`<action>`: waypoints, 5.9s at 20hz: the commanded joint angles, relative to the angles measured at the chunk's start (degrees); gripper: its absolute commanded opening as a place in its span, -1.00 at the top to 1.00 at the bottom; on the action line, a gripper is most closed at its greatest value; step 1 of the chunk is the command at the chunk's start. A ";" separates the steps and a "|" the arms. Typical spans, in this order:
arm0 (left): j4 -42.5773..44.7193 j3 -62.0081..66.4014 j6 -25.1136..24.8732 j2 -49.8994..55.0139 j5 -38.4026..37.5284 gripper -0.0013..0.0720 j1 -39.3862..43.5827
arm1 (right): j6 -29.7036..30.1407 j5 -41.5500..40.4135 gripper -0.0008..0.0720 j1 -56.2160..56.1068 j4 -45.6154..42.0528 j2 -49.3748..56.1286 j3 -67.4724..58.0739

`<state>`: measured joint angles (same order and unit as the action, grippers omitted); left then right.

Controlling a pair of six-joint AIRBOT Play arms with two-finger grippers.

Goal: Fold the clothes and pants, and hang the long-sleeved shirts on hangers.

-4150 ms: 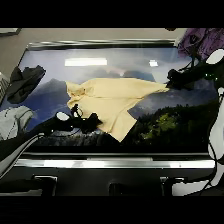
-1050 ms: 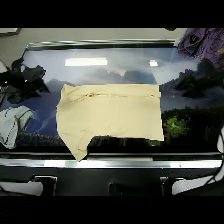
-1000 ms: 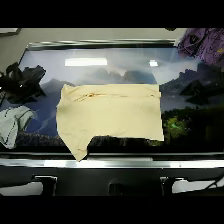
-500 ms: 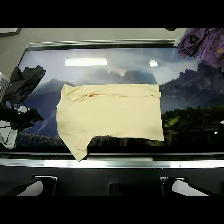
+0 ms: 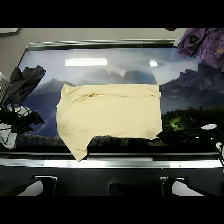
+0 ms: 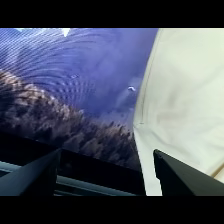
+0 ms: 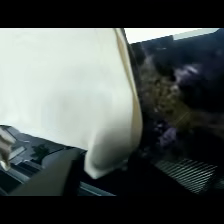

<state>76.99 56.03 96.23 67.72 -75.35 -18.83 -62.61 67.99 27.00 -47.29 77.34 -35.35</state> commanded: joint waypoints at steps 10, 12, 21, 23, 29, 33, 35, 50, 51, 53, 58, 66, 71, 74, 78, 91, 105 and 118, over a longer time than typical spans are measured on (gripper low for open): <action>-30.34 -19.58 -25.79 2.01 12.70 -0.90 -10.73 | -4.37 -0.22 0.89 -2.91 0.15 -5.42 0.24; -31.89 -19.87 -27.56 4.31 13.03 -0.89 -9.84 | -5.29 -0.46 0.89 -2.91 0.15 -6.67 0.26; -36.20 -19.76 -29.40 9.84 17.42 -0.66 -4.11 | -5.97 1.38 0.89 -2.91 0.59 -7.58 0.24; -37.27 -19.65 -29.44 9.90 18.03 0.57 -3.58 | -5.55 2.36 0.89 -2.93 0.81 -7.58 0.07; -39.47 -10.67 -29.31 9.51 14.08 0.93 -1.97 | -4.15 1.31 0.90 -6.45 4.15 -7.56 -7.85; -36.26 7.26 -24.72 8.76 10.62 0.93 1.49 | -13.70 -4.31 0.90 -17.46 -7.93 -7.56 -27.06; -28.83 20.48 -20.85 8.57 9.11 0.93 3.32 | -19.80 -5.60 0.90 -20.15 -15.96 -7.56 -40.26; 4.50 56.24 0.81 -21.29 3.17 0.93 5.22 | -34.56 3.13 0.90 -20.52 -29.68 -30.38 -86.68; 5.60 56.15 1.68 -22.47 2.27 0.93 5.22 | -36.02 4.13 0.90 -20.52 -30.99 -31.06 -86.68; 5.55 56.15 1.79 -22.73 1.64 0.93 5.22 | -38.01 7.17 0.90 -20.52 -32.96 -30.67 -86.38; 0.39 53.09 -3.56 -13.70 -0.46 0.93 5.22 | -40.33 18.14 0.90 -20.37 -34.14 -19.63 -83.67; -6.12 46.36 -14.03 20.50 1.79 0.93 9.77 | -36.92 18.78 0.90 -20.55 -33.24 11.67 -78.20; -6.10 53.07 -13.99 39.45 15.02 0.93 12.85 | -36.17 4.55 0.90 -20.55 -32.37 26.75 -78.20; -6.12 60.87 -14.01 46.10 19.52 0.93 13.51 | -35.71 -3.58 0.90 -20.55 -32.20 30.16 -78.20; -6.12 61.59 -14.01 47.06 20.81 0.93 13.75 | -33.92 -6.75 0.90 -20.55 -31.34 30.47 -78.20; -1.05 58.62 -14.62 47.12 -11.19 0.93 13.57 | -33.92 22.12 0.90 -20.55 -31.43 38.40 -78.18; -0.90 60.70 -8.68 49.55 -11.45 -0.89 15.02 | -31.93 26.71 -0.38 -20.35 -31.45 38.62 -75.28; -23.19 -13.60 -10.99 -2.36 8.33 -0.89 -0.98 | -19.34 17.20 -0.37 2.67 -12.76 10.16 -37.05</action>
<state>63.33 62.78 88.31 76.86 -75.37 -18.22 -84.36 88.55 26.50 -62.65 93.43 -82.96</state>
